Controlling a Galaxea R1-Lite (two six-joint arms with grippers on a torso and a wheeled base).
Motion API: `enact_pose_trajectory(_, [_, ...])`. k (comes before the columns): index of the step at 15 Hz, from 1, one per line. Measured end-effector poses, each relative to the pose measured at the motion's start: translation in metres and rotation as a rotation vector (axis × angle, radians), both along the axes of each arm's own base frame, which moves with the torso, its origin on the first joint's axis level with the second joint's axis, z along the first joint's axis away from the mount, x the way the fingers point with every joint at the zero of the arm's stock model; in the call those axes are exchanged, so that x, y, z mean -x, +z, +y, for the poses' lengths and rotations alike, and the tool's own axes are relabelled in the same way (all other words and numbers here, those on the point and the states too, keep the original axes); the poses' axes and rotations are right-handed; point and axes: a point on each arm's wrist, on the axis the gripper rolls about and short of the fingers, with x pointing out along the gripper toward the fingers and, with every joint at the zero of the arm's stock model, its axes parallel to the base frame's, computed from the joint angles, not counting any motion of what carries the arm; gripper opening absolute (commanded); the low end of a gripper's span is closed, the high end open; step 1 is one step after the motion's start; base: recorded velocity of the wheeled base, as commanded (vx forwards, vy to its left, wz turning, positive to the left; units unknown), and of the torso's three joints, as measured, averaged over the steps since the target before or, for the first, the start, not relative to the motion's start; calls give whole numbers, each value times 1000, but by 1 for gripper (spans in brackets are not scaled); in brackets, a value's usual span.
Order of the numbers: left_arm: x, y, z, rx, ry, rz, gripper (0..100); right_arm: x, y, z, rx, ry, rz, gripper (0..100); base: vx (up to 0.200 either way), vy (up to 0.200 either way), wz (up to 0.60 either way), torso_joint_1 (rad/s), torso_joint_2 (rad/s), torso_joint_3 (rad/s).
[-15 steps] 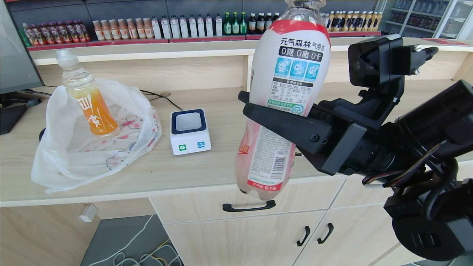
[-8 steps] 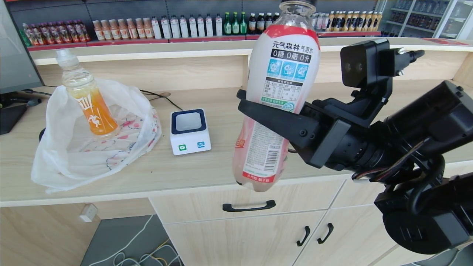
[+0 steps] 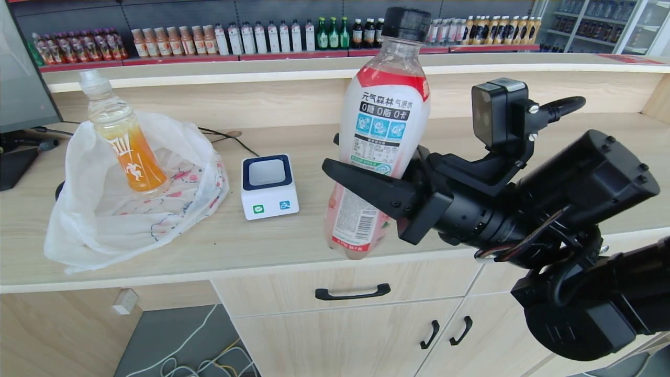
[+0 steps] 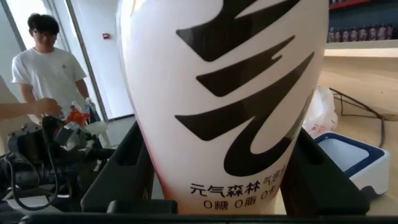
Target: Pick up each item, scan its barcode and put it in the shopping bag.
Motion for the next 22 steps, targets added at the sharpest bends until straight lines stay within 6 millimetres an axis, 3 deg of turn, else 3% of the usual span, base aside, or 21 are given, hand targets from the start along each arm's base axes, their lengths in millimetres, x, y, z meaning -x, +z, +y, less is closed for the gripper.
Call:
enact_pose_trajectory(12, [0,0,0,-3,-1,0,100,-7,-6,4,-123,-571,48,0,0,0,0,0,0,0])
enact_pose_trajectory(18, [0,0,0,-3,-1,0,100,-15,-5,5,-133,-720,5,0,0,0,0,0,0,0])
enact_pose_trajectory(22, [0,0,0,-1,0,0,100,-32,5,3,-171,-828,-44,0,0,0,0,0,0,0])
